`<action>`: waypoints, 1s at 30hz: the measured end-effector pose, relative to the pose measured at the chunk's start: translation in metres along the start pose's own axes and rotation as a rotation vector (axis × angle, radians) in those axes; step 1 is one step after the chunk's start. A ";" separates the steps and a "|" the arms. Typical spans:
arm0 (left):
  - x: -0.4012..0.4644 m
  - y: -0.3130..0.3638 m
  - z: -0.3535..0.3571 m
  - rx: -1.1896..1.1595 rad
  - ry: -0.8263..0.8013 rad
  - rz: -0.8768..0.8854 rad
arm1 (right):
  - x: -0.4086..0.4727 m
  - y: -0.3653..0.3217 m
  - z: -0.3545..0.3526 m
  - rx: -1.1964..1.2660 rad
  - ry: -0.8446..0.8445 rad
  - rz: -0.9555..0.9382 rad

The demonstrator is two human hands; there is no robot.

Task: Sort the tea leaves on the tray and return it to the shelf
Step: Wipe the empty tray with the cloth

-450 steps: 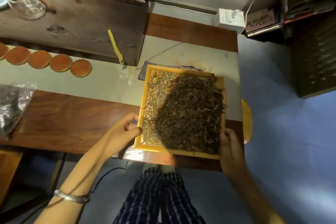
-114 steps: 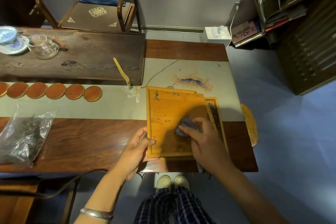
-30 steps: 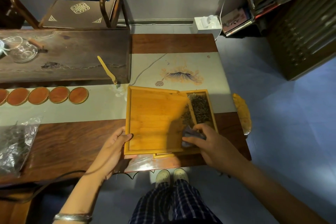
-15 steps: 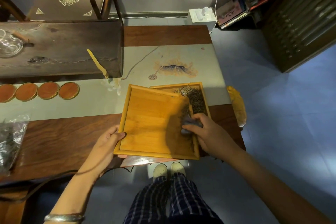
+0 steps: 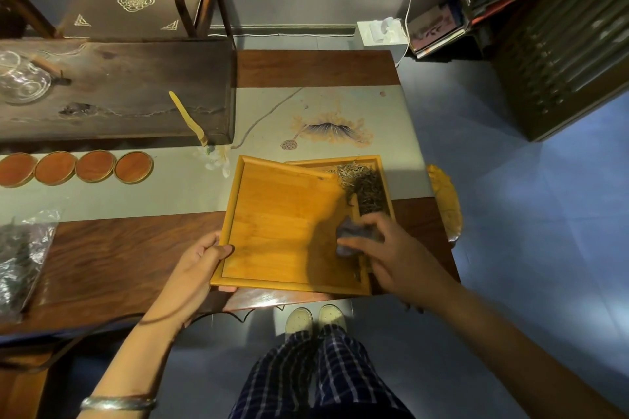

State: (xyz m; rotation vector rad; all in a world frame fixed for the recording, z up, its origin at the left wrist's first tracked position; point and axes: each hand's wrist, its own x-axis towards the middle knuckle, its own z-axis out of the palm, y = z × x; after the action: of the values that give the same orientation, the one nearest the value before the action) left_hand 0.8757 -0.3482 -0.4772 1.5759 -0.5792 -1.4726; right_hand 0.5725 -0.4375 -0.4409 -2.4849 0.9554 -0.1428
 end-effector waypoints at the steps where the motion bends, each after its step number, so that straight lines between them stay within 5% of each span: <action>1: 0.000 0.000 0.000 -0.002 0.002 0.001 | -0.008 -0.008 0.002 0.010 -0.045 -0.034; 6: -0.001 -0.005 -0.003 0.043 0.004 0.024 | -0.024 -0.019 0.018 -0.022 -0.123 -0.086; 14: -0.004 -0.007 -0.006 0.080 0.010 0.003 | 0.008 0.010 0.019 -0.118 0.000 0.078; 21: -0.002 -0.002 -0.005 0.087 0.037 0.008 | -0.014 0.000 -0.005 -0.012 -0.062 -0.073; 30: 0.002 -0.002 -0.006 0.069 0.027 0.044 | -0.025 0.001 0.007 0.060 -0.093 0.007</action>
State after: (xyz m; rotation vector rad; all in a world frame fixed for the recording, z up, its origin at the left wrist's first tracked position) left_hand 0.8815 -0.3469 -0.4806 1.6241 -0.6509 -1.4101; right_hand 0.5550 -0.4191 -0.4461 -2.4112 0.9076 -0.0530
